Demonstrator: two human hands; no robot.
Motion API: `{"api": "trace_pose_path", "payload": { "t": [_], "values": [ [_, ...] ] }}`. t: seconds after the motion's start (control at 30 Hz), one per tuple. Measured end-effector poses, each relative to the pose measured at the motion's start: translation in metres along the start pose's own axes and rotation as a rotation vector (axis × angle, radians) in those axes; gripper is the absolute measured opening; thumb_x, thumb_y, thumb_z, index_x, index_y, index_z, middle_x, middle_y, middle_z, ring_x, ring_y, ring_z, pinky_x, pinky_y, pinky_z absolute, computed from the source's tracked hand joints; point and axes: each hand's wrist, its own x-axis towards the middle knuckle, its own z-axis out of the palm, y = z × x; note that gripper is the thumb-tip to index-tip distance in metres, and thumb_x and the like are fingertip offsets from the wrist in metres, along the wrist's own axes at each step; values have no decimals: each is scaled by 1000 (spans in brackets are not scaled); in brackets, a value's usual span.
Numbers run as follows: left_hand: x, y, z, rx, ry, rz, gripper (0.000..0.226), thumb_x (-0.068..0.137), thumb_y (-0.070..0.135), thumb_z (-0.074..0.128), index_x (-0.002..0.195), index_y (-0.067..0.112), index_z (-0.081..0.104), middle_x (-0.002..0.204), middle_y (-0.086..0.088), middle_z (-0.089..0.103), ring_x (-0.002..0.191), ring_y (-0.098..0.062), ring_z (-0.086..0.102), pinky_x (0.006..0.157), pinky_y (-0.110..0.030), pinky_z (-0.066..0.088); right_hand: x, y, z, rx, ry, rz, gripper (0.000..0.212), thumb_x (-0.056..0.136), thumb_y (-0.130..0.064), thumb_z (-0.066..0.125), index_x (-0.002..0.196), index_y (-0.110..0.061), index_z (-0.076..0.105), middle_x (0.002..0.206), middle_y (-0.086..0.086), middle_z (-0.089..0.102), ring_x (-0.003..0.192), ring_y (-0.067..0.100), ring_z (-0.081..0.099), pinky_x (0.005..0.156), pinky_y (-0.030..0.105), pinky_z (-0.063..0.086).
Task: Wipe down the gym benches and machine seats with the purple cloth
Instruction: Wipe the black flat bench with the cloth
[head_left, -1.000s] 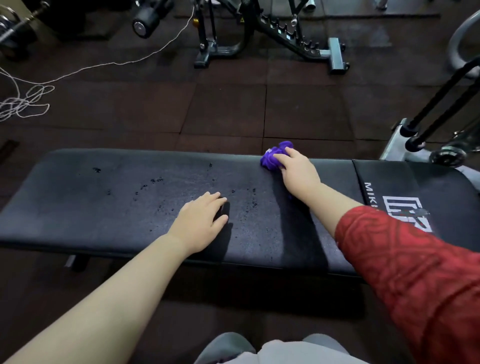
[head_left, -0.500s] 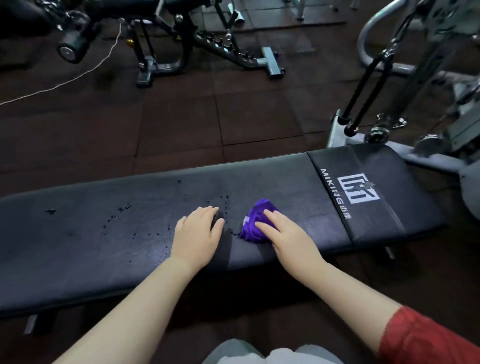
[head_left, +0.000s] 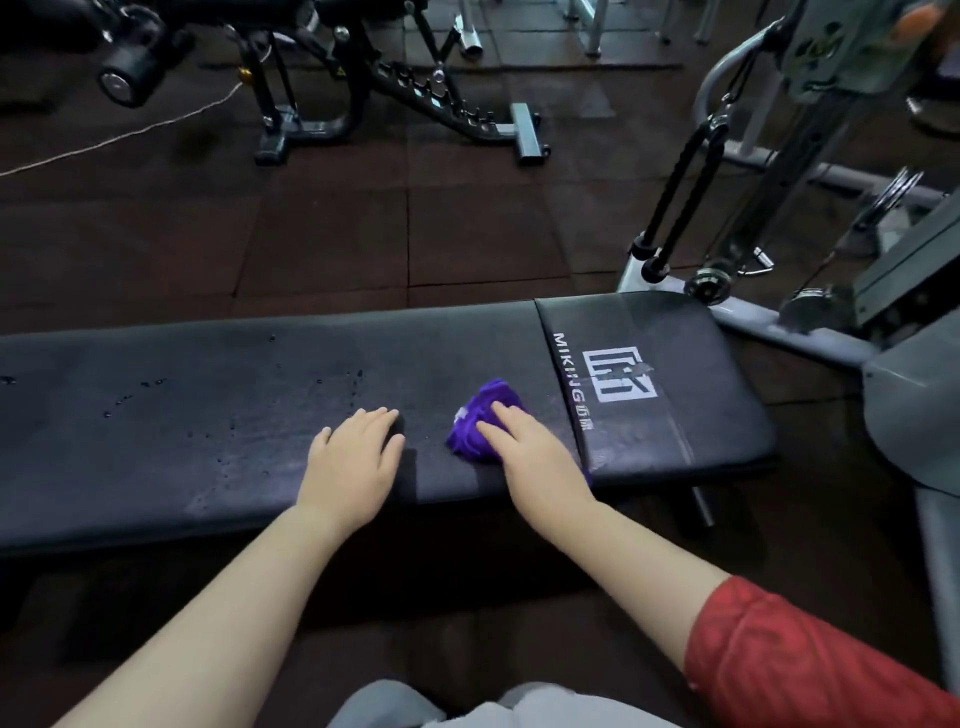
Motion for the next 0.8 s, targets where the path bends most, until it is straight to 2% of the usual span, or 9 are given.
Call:
{"api": "trace_pose_path", "payload": {
  "t": [0.07,0.17,0.3,0.4,0.47,0.57,0.7,0.8],
  "values": [
    [-1,5,0,9,-8,-22,43,100,39,35,141,26,43,149,7,40,142,-15,28,114,-46,20,-13,12,-8,26,-58,-96,55,70,8,58,121,-11,60,134,17,53,119,37,54,99,45,45],
    [-5,17,-1,27,-35,16,45,100,41,36,142,26,41,150,7,39,143,-16,26,114,-46,20,-34,33,-32,93,-31,-57,49,76,5,56,122,-12,61,135,13,54,120,33,54,100,44,44],
    [-3,38,-2,19,-57,121,48,99,42,38,145,26,37,153,9,34,144,-14,22,115,-43,18,-37,86,-79,107,168,167,41,84,-4,47,122,-9,62,135,15,53,120,32,53,105,40,38],
    [-2,45,-2,33,-74,159,49,99,42,37,145,25,36,153,8,33,145,-15,22,114,-42,18,-33,132,-87,72,140,389,35,90,-2,50,123,-10,62,137,14,51,126,31,48,106,36,35],
    [-3,42,-4,47,-88,161,50,99,43,36,146,25,35,154,8,31,145,-15,21,114,-42,18,-33,138,-75,102,104,486,35,90,-4,51,123,-12,62,138,13,51,128,30,46,106,35,34],
    [-4,23,-12,67,-97,163,51,99,45,34,147,26,33,155,8,29,145,-14,19,115,-42,18,-21,109,-55,122,114,541,36,90,-9,50,124,-15,60,141,11,48,129,30,45,105,38,37],
    [-13,-21,-32,103,-97,160,51,99,45,35,147,26,33,155,8,30,145,-14,20,114,-42,21,9,35,-32,124,72,492,34,92,-16,52,125,-15,59,143,15,43,127,34,43,104,35,33],
    [-22,-62,-45,120,-92,136,52,99,45,34,147,26,33,155,8,29,145,-13,19,114,-40,22,26,-29,-7,120,52,434,38,93,-31,52,126,-12,56,145,19,38,131,36,37,109,36,27]
  ]
}}
